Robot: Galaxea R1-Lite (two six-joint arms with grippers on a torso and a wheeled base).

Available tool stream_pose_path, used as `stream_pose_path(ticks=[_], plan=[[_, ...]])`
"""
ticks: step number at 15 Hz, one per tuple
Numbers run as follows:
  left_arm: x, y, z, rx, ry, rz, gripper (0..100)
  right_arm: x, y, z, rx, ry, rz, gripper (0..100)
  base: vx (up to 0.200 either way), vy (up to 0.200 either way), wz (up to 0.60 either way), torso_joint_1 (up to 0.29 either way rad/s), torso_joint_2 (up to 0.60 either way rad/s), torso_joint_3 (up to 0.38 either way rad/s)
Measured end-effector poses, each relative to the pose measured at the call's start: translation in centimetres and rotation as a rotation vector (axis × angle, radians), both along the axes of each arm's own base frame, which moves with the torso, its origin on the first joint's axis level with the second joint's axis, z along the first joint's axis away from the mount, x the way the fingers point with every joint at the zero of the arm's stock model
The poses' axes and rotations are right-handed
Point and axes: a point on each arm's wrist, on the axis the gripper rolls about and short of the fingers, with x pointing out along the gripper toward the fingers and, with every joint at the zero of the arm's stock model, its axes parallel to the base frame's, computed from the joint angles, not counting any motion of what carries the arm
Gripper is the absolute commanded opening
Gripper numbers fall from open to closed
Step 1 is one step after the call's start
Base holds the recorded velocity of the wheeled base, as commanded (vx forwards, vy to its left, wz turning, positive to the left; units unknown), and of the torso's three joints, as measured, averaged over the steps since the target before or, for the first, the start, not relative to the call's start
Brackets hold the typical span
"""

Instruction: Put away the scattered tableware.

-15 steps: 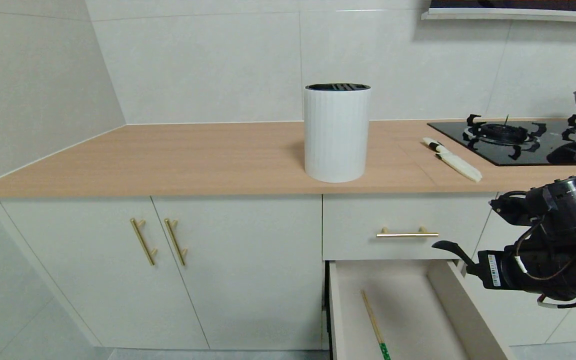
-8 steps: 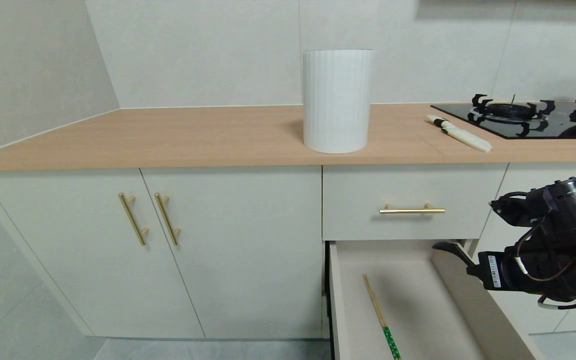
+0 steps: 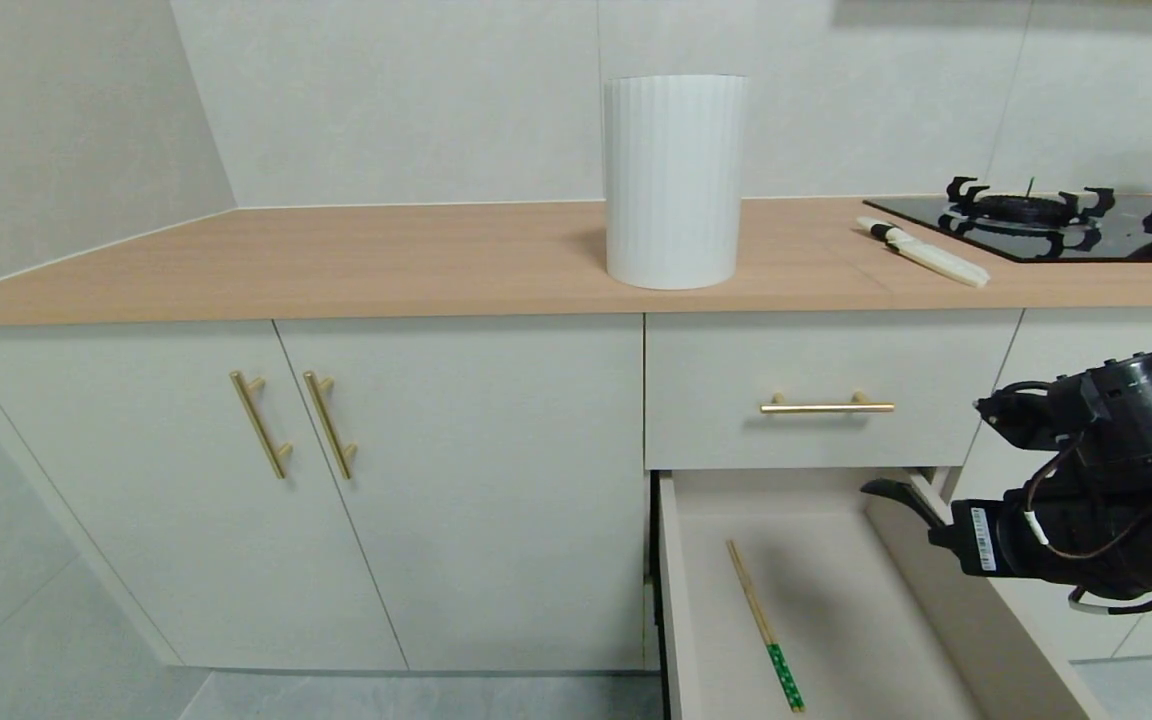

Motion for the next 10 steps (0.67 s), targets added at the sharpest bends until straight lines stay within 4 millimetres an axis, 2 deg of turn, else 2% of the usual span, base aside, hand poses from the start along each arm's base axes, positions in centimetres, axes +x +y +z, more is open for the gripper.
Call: stream_pose_path(ticks=[3,5,8,10], plan=[[0.0,0.0,0.0,0.0,0.0,0.0,100,1.1,0.7,-0.4,0.028,-0.06,0.006,0,0.0,0.0,0.0,0.0,0.0,0.0],[0.0,0.0,0.0,0.0,0.0,0.0,100,2.1,1.1,-1.7,0.038,-0.08,0.007,0,0.0,0.0,0.0,0.0,0.0,0.0],[0.0,0.0,0.0,0.0,0.0,0.0,100,3.9,1.7,-4.8,0.036,-0.043,-0.002,0,0.0,0.0,0.0,0.0,0.0,0.0],[0.0,0.0,0.0,0.0,0.0,0.0,100,5.2,2.2,-7.8,0.029,-0.002,-0.012,0,0.0,0.0,0.0,0.0,0.0,0.0]])
